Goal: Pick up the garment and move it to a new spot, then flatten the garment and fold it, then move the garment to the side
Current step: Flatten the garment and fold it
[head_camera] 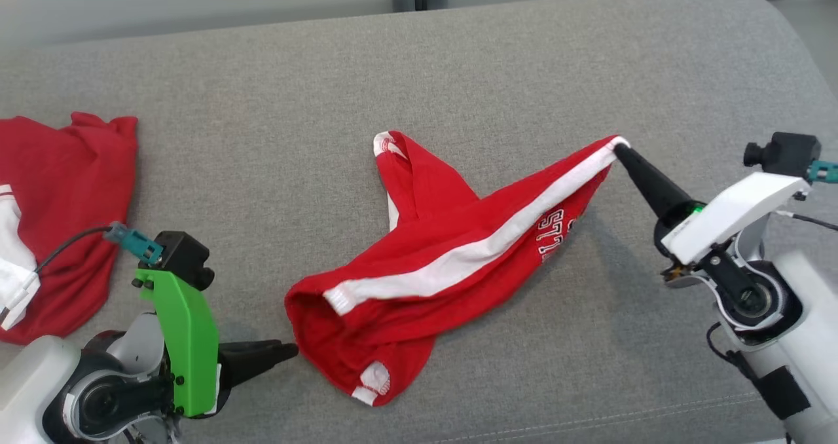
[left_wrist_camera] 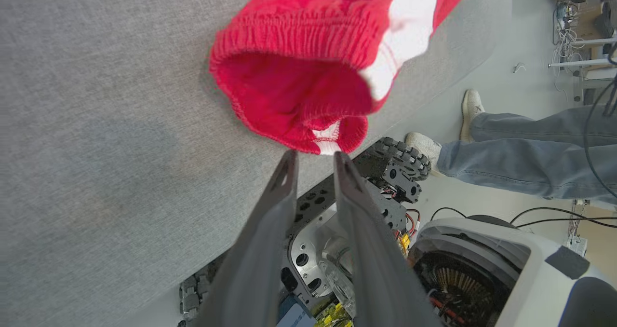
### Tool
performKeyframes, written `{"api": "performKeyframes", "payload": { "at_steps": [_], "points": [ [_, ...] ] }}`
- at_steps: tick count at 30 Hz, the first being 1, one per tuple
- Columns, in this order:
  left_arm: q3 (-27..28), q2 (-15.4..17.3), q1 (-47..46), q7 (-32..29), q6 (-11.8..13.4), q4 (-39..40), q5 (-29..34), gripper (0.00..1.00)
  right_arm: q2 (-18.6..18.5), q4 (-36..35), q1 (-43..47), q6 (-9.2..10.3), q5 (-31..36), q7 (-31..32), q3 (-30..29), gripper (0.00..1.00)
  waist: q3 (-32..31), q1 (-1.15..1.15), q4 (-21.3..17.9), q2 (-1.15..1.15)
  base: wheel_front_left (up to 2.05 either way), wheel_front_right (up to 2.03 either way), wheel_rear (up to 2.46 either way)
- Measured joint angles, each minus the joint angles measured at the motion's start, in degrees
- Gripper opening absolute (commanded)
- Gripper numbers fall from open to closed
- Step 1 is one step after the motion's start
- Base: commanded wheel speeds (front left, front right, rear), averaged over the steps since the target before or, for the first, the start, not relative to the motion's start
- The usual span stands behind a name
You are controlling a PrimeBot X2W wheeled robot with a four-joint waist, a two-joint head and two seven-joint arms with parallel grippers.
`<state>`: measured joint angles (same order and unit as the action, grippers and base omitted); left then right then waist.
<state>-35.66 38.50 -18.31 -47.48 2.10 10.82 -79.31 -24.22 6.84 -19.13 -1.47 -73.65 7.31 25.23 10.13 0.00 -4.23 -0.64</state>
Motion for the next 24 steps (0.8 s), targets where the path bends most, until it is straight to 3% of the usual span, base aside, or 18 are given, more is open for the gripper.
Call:
{"api": "performKeyframes", "payload": {
  "at_steps": [2, 3, 6, 7, 11, 18, 24],
  "points": [
    [-0.27, -1.98, -1.03, 0.22, 0.45, -3.07, 1.15, 0.54, 3.01, 0.87, -0.04, 1.14, 2.12, -1.6, 2.04, 0.0, 2.13, 0.0, -0.25, 0.0, 0.0, 0.0, 0.0],
    [-0.43, -2.91, -1.65, 0.55, 0.47, -3.67, 1.51, 0.54, 4.05, 1.02, -0.09, 1.66, 3.02, -2.26, 2.64, 0.0, 2.86, 0.0, -0.32, 0.0, 0.0, 0.0, 0.0],
    [-0.23, -5.05, -4.6, 1.91, 0.92, -6.31, 2.69, 0.98, 6.49, 1.65, -0.48, 2.66, 4.53, -4.03, 3.42, 0.0, 5.11, 0.0, -0.47, 0.0, 0.0, 0.0, 0.0],
    [0.14, -5.65, -5.64, 2.54, 0.96, -7.09, 2.89, 1.0, 6.95, 1.96, -0.73, 3.16, 4.77, -4.63, 3.41, 0.0, 5.85, 0.0, -0.48, 0.0, 0.0, 0.0, 0.0],
    [1.07, -9.45, -9.3, 6.68, 0.86, -11.09, 5.57, 1.0, 8.06, 3.88, -2.22, 3.52, 5.91, -7.05, 3.08, 0.0, 8.72, 0.0, -0.22, 0.0, 0.0, 0.0, 0.0],
    [2.03, -15.16, -10.1, 13.39, -2.26, -14.17, 6.89, 1.0, 7.88, 8.1, -2.63, 2.97, 6.61, -9.88, 2.13, 0.0, 10.38, 0.0, 2.18, 0.0, 0.0, 0.0, 0.0],
    [2.59, -15.62, -9.31, 18.15, -4.1, -16.37, 7.8, 1.0, 7.61, 10.93, -2.16, 2.01, 6.66, -11.52, 1.33, 0.0, 8.71, 0.0, 4.32, 0.0, 0.0, 0.0, 0.0]
  ]
}}
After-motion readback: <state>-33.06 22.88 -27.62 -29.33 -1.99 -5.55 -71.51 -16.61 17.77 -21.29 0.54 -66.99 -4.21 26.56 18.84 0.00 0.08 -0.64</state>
